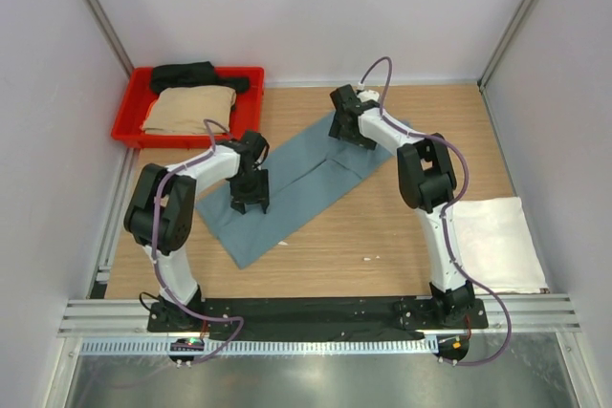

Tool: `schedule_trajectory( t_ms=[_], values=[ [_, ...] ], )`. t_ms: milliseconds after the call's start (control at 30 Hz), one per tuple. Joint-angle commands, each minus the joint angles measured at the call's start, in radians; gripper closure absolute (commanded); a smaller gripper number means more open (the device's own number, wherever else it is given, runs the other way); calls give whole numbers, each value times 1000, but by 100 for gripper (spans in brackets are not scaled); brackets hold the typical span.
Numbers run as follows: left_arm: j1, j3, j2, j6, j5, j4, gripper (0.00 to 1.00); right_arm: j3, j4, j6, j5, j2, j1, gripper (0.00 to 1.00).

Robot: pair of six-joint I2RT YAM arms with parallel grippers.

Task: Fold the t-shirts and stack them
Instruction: Fold the tshirt

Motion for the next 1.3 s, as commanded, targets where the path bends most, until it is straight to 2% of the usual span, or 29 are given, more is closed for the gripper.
schedule_trajectory(
  t_ms=[0,167,300,433,500,633,767,867,1033,1100,1167,1233,1267],
  values=[
    [-79,-35,55,-61,96,9,43,40,76,-66,-29,66,-22,0],
    [-210,6,107,-142,240,9,44,173,71,-248,-106,143,-39,0],
    [-317,125,178,-185,368,8,44,253,68,-339,-160,189,-58,0],
    [-395,306,271,-238,526,18,43,275,109,-461,-250,200,-65,0],
    [-436,343,300,-271,586,44,43,287,113,-521,-295,200,-65,0],
    [-448,382,247,-276,562,81,44,310,96,-555,-391,179,-65,0],
    [-383,382,98,-258,488,86,43,328,99,-538,-387,90,-67,0],
    [-294,356,-37,-265,460,92,42,345,73,-541,-378,2,-69,0],
    [-83,255,-228,-271,437,69,42,303,45,-551,-385,-123,-70,0],
    [20,218,-310,-267,429,43,42,303,22,-525,-387,-133,-72,0],
    [77,166,-379,-252,429,34,42,283,-1,-506,-387,-137,-69,0],
    [132,134,-416,-236,413,17,42,258,5,-476,-381,-137,-69,10],
    [143,114,-428,-229,402,8,42,241,10,-466,-378,-134,-69,11]
  ],
)
